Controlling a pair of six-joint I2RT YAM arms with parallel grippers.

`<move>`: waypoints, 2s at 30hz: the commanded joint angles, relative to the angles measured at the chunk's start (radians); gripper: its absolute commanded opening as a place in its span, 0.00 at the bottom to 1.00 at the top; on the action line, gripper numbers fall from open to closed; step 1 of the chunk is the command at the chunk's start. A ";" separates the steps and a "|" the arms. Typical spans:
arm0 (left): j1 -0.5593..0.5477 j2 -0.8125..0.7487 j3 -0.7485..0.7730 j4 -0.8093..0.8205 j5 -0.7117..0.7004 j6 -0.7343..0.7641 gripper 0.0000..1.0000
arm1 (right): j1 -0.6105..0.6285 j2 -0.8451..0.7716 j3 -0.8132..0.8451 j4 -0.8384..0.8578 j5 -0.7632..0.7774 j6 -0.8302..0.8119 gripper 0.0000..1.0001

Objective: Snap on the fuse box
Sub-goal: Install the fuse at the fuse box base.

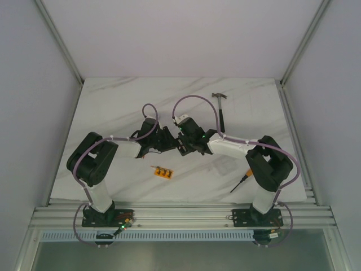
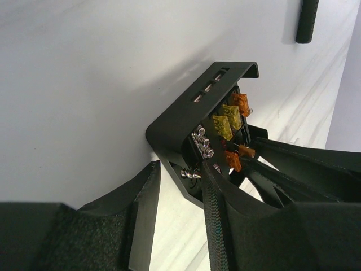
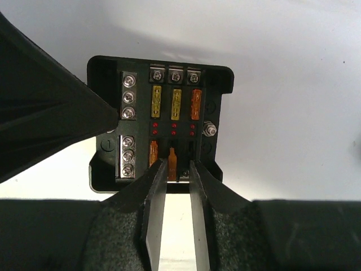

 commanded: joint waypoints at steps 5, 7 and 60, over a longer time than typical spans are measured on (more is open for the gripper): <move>0.003 -0.002 -0.032 -0.086 -0.022 0.018 0.44 | -0.005 -0.019 0.012 -0.035 -0.035 0.021 0.34; 0.003 -0.005 -0.032 -0.085 -0.018 0.018 0.44 | -0.005 -0.033 0.036 -0.056 -0.058 0.018 0.39; -0.002 0.006 -0.037 -0.107 -0.020 0.020 0.43 | -0.008 0.160 0.271 -0.405 -0.115 0.062 0.00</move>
